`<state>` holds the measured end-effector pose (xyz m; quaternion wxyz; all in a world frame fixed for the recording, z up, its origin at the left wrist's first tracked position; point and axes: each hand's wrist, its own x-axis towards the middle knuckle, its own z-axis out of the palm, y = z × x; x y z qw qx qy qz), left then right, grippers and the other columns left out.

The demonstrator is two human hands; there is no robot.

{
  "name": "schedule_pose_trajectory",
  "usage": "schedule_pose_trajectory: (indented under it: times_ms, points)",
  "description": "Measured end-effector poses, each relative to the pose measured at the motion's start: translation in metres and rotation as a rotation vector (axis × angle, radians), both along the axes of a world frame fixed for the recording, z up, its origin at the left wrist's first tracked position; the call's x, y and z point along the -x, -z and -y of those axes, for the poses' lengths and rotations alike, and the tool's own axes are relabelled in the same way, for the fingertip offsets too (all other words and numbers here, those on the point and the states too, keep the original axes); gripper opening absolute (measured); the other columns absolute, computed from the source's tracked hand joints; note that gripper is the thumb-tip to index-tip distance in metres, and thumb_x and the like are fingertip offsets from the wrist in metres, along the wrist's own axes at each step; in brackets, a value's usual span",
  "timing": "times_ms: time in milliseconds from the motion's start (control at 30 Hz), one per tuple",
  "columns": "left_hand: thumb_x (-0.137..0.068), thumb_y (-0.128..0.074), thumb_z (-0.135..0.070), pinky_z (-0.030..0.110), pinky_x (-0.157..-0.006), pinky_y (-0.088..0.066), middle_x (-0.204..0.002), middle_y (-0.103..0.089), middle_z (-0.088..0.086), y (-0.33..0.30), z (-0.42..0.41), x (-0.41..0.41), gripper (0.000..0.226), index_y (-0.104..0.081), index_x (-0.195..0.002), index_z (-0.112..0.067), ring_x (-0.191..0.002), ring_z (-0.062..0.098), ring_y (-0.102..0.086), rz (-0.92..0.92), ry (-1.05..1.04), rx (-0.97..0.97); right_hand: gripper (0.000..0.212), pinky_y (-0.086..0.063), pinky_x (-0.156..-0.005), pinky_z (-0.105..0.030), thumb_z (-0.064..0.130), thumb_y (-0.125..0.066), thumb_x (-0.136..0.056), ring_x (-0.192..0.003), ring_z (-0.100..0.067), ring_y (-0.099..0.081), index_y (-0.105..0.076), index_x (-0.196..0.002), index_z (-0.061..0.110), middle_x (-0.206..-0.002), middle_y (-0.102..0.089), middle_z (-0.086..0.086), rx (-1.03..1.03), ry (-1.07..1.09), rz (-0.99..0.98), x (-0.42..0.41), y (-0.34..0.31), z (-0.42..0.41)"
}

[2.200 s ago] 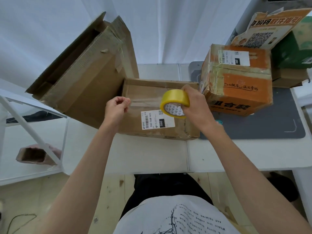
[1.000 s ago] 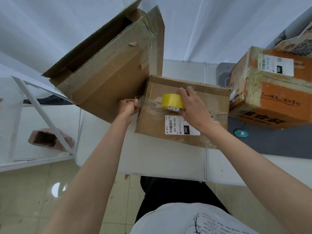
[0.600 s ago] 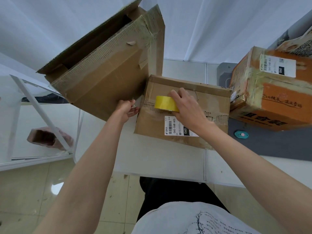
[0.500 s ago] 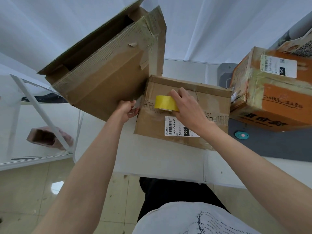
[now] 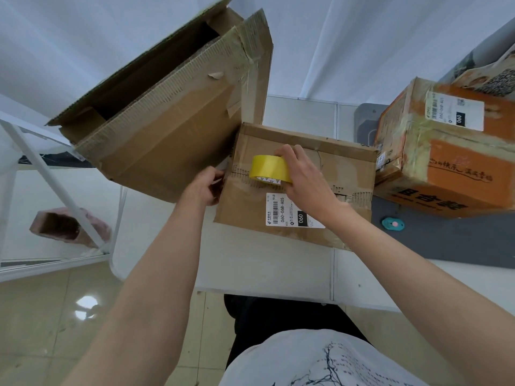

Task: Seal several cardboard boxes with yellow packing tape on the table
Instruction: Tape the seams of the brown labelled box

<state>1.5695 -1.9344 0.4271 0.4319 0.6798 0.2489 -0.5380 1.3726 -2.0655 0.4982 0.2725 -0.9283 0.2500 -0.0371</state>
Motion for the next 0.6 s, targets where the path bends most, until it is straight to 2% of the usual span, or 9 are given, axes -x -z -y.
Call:
schedule_pose_trajectory:
  times_ms: [167, 233, 300, 333, 433, 467, 533, 600]
  points:
    - [-0.098, -0.058, -0.016, 0.038, -0.061, -0.054, -0.081, -0.065, 0.01, -0.007, 0.002, 0.007, 0.013, -0.061, -0.089, -0.007, -0.068, 0.024, -0.064, -0.05, -0.055, -0.002, 0.048, -0.043, -0.063, -0.038, -0.002, -0.063, -0.085, -0.092, -0.026, -0.051, -0.048, -0.129, 0.01, -0.114, -0.047, -0.011, -0.041, 0.016, 0.022, -0.002, 0.0, 0.001]
    - [-0.101, -0.055, -0.017, 0.038, -0.063, -0.054, -0.074, -0.066, 0.011, -0.004, 0.003, 0.008, 0.021, -0.06, -0.083, -0.007, -0.068, 0.024, -0.062, -0.016, -0.05, -0.036, 0.049, -0.046, -0.064, -0.041, -0.001, -0.063, -0.085, -0.091, -0.025, -0.05, -0.047, -0.13, 0.012, -0.113, -0.046, -0.01, -0.055, 0.017, 0.01, -0.003, -0.001, 0.002]
    - [-0.105, -0.05, -0.022, 0.034, -0.058, -0.056, -0.065, -0.07, 0.011, -0.002, 0.007, 0.01, 0.029, -0.062, -0.083, -0.007, -0.069, 0.024, -0.061, 0.032, -0.028, -0.037, 0.051, -0.047, -0.064, -0.042, -0.001, -0.063, -0.085, -0.092, -0.026, -0.05, -0.046, -0.132, 0.013, -0.113, -0.045, -0.01, -0.059, 0.015, -0.001, -0.003, -0.001, 0.003]
    - [-0.105, -0.049, -0.026, 0.032, -0.06, -0.058, -0.071, -0.073, 0.011, 0.002, 0.01, 0.01, 0.031, -0.066, -0.09, -0.006, -0.073, 0.024, -0.063, 0.079, -0.006, -0.036, 0.052, -0.045, -0.063, -0.041, -0.001, -0.062, -0.085, -0.093, -0.028, -0.051, -0.045, -0.133, 0.013, -0.112, -0.045, -0.01, -0.057, 0.014, -0.008, -0.003, -0.002, 0.004]
    - [-0.103, -0.051, -0.033, 0.037, -0.09, -0.054, -0.111, -0.068, 0.005, 0.014, 0.013, 0.011, 0.035, -0.068, -0.123, -0.009, -0.098, 0.024, -0.062, 0.372, 0.106, -0.086, 0.052, -0.045, -0.062, -0.041, -0.001, -0.06, -0.086, -0.093, -0.028, -0.052, -0.044, -0.133, 0.015, -0.112, -0.045, -0.008, -0.063, 0.013, -0.021, -0.002, -0.003, 0.007]
    - [-0.104, -0.052, -0.035, 0.036, -0.095, -0.051, -0.115, -0.065, 0.001, 0.011, 0.011, 0.016, 0.035, -0.067, -0.125, -0.012, -0.103, 0.022, -0.059, 0.474, 0.132, -0.081, 0.052, -0.046, -0.062, -0.042, -0.001, -0.059, -0.086, -0.093, -0.027, -0.052, -0.044, -0.133, 0.016, -0.112, -0.045, -0.008, -0.075, 0.011, -0.014, -0.002, -0.003, 0.007]
    - [-0.101, -0.058, -0.037, 0.032, -0.094, -0.049, -0.113, -0.067, -0.002, 0.003, 0.005, 0.029, 0.034, -0.07, -0.123, -0.013, -0.102, 0.017, -0.059, 0.659, 0.182, -0.027, 0.05, -0.044, -0.066, -0.04, -0.001, -0.059, -0.087, -0.095, -0.026, -0.05, -0.045, -0.132, 0.016, -0.113, -0.047, -0.009, -0.107, 0.009, 0.017, -0.002, -0.003, 0.007]
    - [-0.096, -0.067, -0.037, 0.03, -0.094, -0.051, -0.113, -0.073, -0.001, -0.001, -0.003, 0.041, 0.034, -0.074, -0.119, -0.013, -0.1, 0.014, -0.064, 0.735, 0.184, 0.023, 0.049, -0.04, -0.071, -0.036, -0.001, -0.059, -0.087, -0.095, -0.026, -0.051, -0.046, -0.131, 0.016, -0.113, -0.048, -0.01, -0.145, 0.016, 0.055, -0.002, -0.002, 0.006]
